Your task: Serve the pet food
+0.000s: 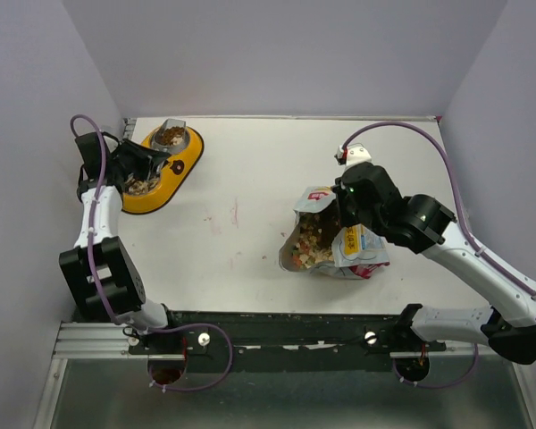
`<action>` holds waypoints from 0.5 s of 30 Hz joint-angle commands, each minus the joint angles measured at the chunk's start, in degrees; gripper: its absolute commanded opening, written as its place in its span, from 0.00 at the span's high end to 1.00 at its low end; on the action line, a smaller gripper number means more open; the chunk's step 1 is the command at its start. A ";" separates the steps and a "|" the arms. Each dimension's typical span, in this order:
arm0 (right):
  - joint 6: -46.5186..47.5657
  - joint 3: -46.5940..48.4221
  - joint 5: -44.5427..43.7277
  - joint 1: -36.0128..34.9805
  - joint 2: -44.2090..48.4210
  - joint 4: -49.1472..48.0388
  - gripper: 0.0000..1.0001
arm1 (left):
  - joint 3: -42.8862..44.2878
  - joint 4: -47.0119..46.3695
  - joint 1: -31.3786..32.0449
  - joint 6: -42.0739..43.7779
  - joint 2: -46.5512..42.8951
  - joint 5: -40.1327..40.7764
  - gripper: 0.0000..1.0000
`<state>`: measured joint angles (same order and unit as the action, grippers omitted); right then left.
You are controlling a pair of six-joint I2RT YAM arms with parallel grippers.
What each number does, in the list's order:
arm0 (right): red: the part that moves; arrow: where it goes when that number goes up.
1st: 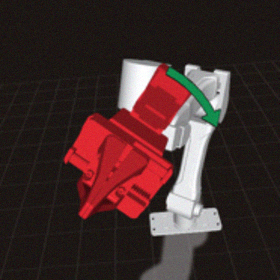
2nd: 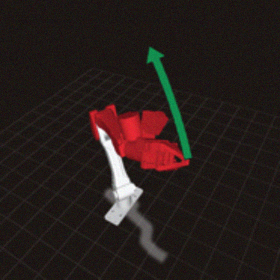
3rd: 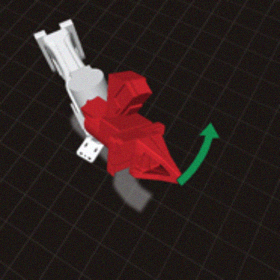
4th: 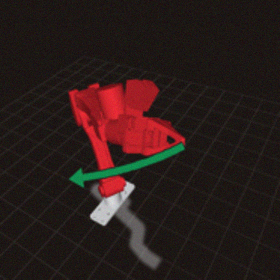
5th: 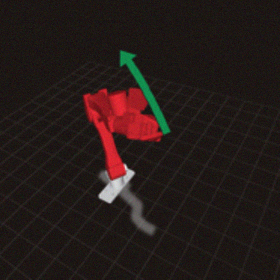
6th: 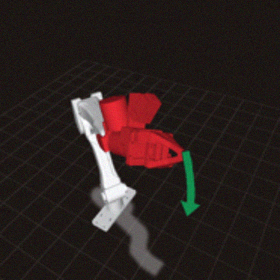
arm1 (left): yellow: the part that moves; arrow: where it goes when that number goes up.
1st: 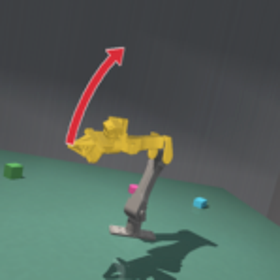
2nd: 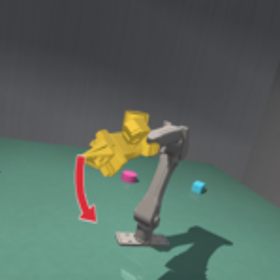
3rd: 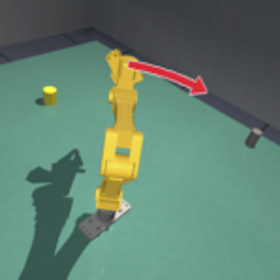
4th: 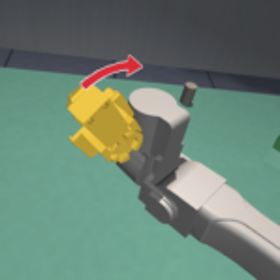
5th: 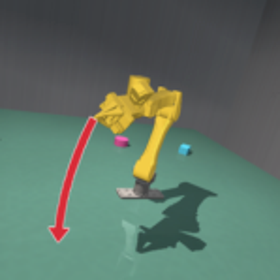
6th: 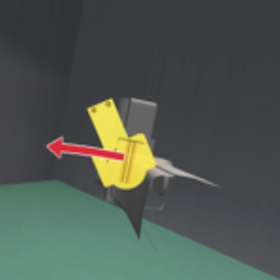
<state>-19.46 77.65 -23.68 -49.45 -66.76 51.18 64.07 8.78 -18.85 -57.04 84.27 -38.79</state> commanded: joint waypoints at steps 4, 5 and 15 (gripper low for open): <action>-0.22 2.51 -2.07 -0.21 0.76 0.24 0.99 | 12.73 4.31 -4.44 9.57 8.79 -6.91 1.00; -0.22 2.42 -2.16 -0.12 0.84 0.24 0.99 | 14.05 5.28 -4.61 10.18 10.29 -7.09 1.00; 0.13 3.04 -3.04 -0.21 0.41 1.20 0.99 | 22.76 12.83 -6.63 17.21 19.88 -7.80 1.00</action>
<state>-19.46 77.73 -23.75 -49.45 -66.85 51.33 83.29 17.54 -24.27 -44.75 102.61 -44.07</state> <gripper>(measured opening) 0.012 0.315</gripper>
